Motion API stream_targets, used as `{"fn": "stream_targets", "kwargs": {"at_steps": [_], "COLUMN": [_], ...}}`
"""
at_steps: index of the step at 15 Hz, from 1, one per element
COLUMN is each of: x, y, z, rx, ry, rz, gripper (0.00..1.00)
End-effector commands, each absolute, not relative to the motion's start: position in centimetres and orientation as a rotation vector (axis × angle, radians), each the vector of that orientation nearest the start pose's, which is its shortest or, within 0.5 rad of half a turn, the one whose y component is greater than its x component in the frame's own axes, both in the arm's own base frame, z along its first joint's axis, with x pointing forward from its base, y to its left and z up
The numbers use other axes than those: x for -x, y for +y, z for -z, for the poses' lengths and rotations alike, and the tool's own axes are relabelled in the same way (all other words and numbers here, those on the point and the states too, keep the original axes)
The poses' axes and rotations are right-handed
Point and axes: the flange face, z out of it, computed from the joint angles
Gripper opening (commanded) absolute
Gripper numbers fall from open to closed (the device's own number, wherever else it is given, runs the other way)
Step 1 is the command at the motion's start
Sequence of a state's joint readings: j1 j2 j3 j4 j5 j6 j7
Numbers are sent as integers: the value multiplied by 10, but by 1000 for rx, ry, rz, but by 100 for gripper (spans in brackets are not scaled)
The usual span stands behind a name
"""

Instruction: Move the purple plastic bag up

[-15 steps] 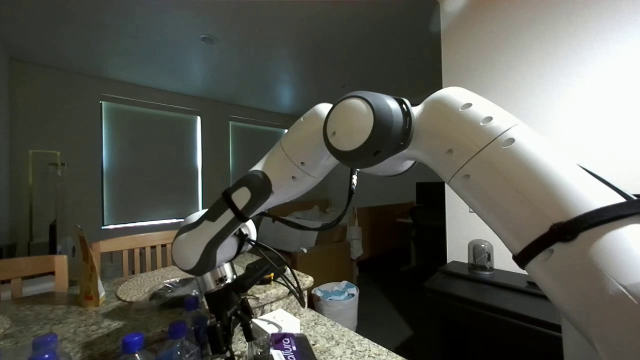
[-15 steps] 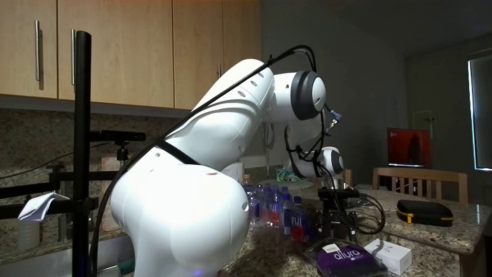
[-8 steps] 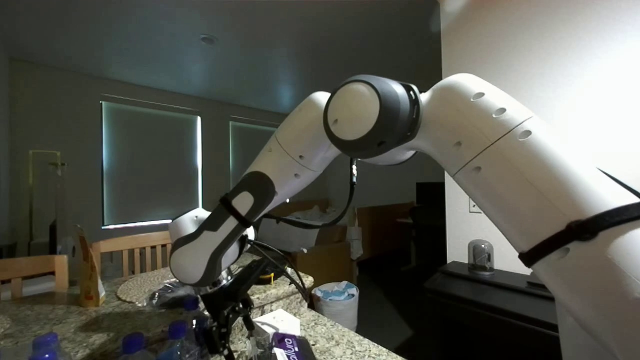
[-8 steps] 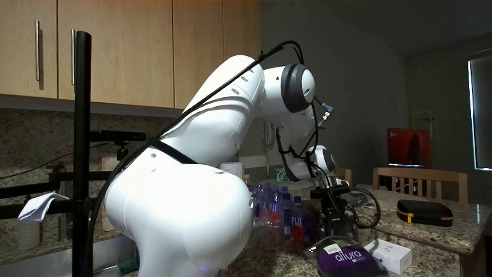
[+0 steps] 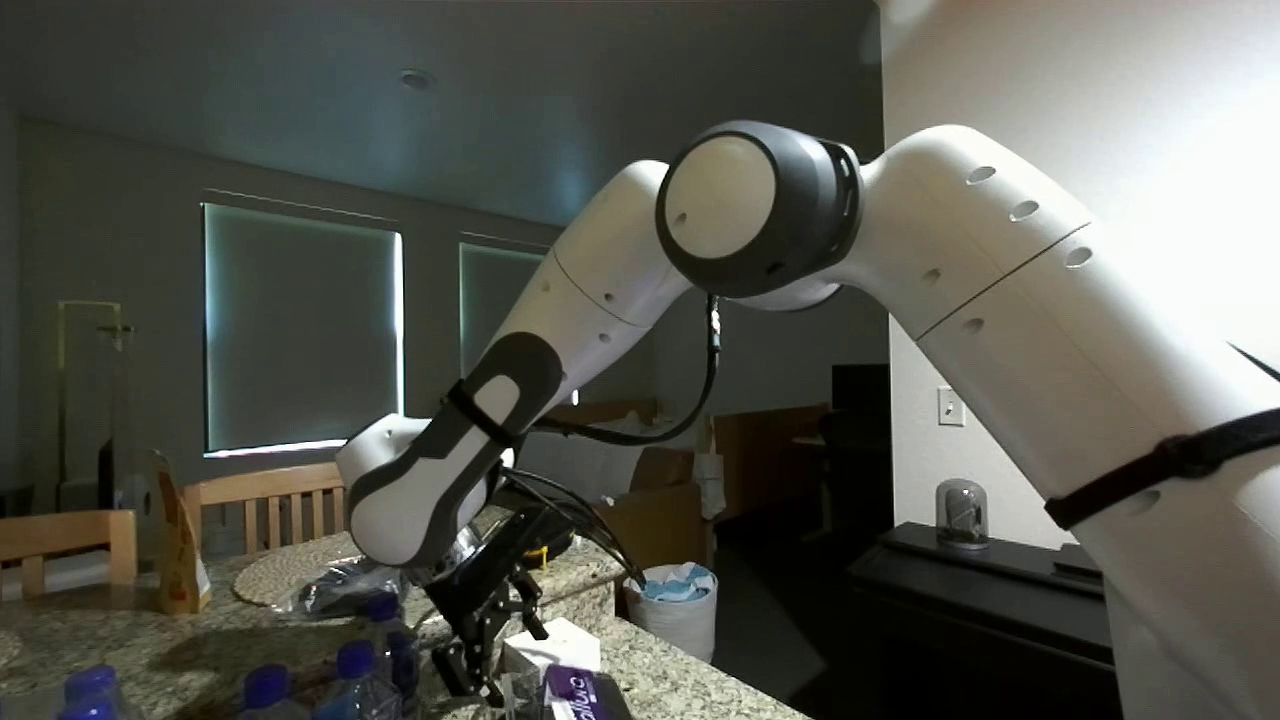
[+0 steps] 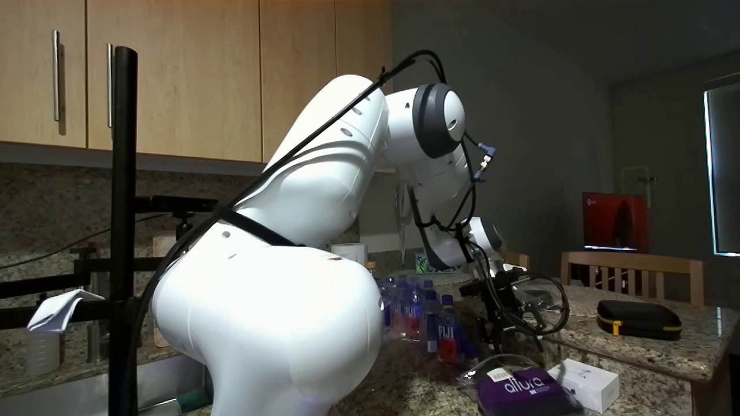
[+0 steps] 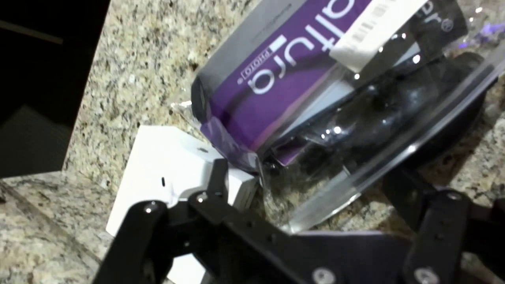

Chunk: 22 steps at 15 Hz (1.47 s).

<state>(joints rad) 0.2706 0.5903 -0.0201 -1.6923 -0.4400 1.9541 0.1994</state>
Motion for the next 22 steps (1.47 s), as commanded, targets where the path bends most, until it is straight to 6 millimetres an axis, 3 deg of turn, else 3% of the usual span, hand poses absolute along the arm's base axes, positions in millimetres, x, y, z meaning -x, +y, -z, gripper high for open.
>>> {"fn": "stream_targets", "kwargs": {"at_steps": [1, 4, 5, 7, 15, 17, 22], "x": [-612, -606, -604, -602, -599, -600, -601], "y": [124, 122, 122, 122, 122, 121, 113], "z": [-233, -227, -225, -222, -217, -216, -216], "rx": [3575, 3560, 3557, 3547, 3513, 3494, 3437], "ry": [-400, -411, -414, -435, -462, -472, -473], "rz": [-554, -667, -694, -739, -797, -796, -791], "gripper": [100, 100, 75, 67, 13, 6, 4]}}
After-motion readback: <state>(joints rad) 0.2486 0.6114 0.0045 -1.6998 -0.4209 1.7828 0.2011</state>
